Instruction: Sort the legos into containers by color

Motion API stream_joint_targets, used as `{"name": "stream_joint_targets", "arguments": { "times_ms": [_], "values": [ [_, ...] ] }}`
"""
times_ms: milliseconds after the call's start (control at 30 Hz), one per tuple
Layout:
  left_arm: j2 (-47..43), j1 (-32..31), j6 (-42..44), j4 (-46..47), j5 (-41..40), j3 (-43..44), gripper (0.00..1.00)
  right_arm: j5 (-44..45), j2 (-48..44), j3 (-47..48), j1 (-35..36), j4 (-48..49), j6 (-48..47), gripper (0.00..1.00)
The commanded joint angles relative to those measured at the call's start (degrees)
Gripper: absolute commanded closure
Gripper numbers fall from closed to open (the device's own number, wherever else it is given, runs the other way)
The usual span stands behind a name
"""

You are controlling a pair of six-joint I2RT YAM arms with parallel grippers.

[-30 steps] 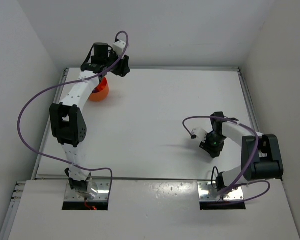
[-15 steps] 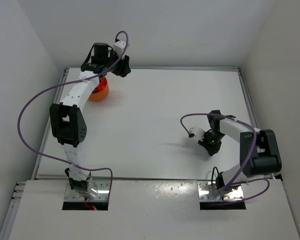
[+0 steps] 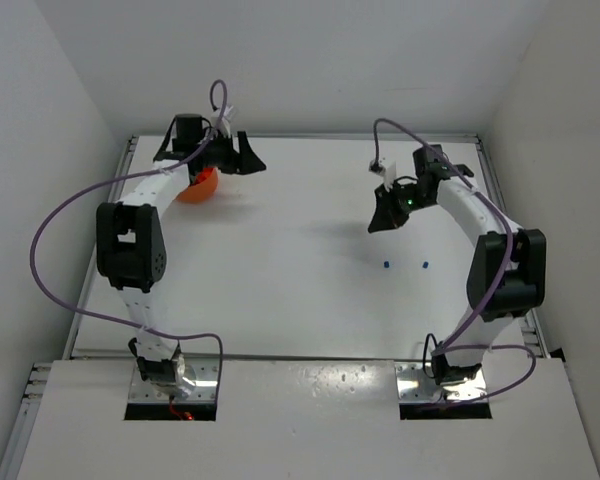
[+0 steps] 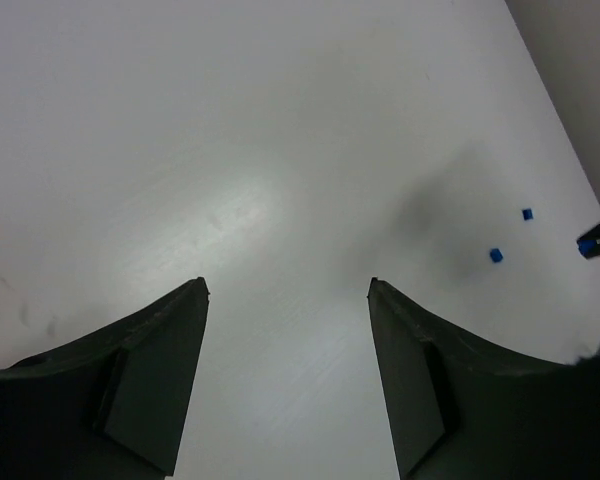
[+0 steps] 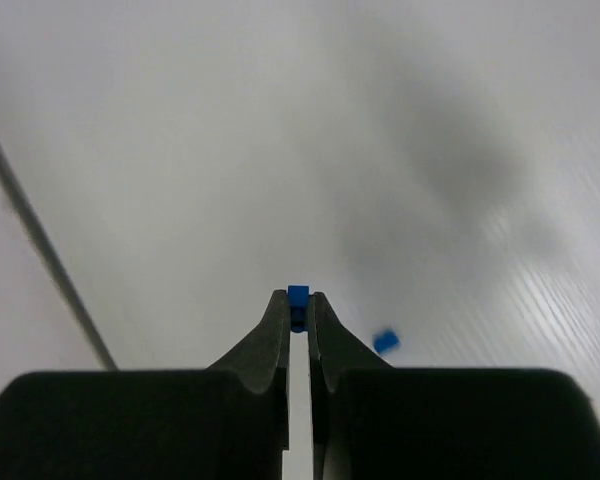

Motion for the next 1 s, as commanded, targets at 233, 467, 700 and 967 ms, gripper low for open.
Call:
{"name": "stream_joint_targets", "arguments": {
  "times_ms": [233, 467, 700, 967],
  "values": [
    [-13.8, -10.8, 19.7, 3.5, 3.1, -14.4, 0.28, -32.2, 12.3, 5.4, 0.3, 35.8, 54.9, 1.0],
    [-15.1, -15.7, 28.3, 4.8, 6.2, -18.5, 0.29, -35.5, 14.2, -0.7, 1.0, 60.3, 79.1, 1.0],
    [-14.0, -18.4, 29.1, 11.0, 6.8, -19.7, 0.34, -38.5, 12.5, -0.7, 2.6, 61.6, 79.1, 1.0],
    [-12.8, -20.2, 31.1, 12.5, 10.8, -16.7, 0.34, -40.4, 10.7, -1.8, 3.7, 61.6, 79.1, 1.0]
  ]
}}
